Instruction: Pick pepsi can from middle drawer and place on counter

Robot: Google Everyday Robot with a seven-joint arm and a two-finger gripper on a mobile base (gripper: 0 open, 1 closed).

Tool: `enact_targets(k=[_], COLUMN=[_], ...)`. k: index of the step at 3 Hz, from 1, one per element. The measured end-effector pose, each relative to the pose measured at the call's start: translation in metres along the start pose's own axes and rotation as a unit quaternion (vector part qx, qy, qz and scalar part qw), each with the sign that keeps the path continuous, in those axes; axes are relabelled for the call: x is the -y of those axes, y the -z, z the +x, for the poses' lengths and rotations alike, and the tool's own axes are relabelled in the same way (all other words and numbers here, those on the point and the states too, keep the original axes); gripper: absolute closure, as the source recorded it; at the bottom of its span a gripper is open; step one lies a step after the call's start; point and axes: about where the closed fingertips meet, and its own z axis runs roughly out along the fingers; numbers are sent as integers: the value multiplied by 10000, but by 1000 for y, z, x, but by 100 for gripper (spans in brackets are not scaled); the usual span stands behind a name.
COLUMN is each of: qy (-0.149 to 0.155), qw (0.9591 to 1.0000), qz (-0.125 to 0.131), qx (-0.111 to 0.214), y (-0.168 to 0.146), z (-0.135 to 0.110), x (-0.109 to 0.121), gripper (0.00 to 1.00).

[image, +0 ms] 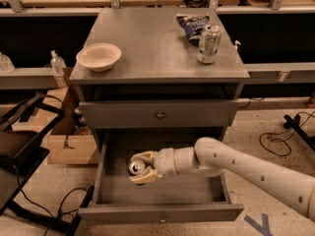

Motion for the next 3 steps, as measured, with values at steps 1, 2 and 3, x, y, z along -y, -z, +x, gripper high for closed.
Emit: enact_targets(k=[1,2,3], qy=[-22,81,117], qw=[9998,9992,9991], qz=[-208,-335,-198], qx=[-56,-189,-367], y=[46,83,117], z=[-79,-154,-237], x=[-5,-4,18], gripper=[100,100,100])
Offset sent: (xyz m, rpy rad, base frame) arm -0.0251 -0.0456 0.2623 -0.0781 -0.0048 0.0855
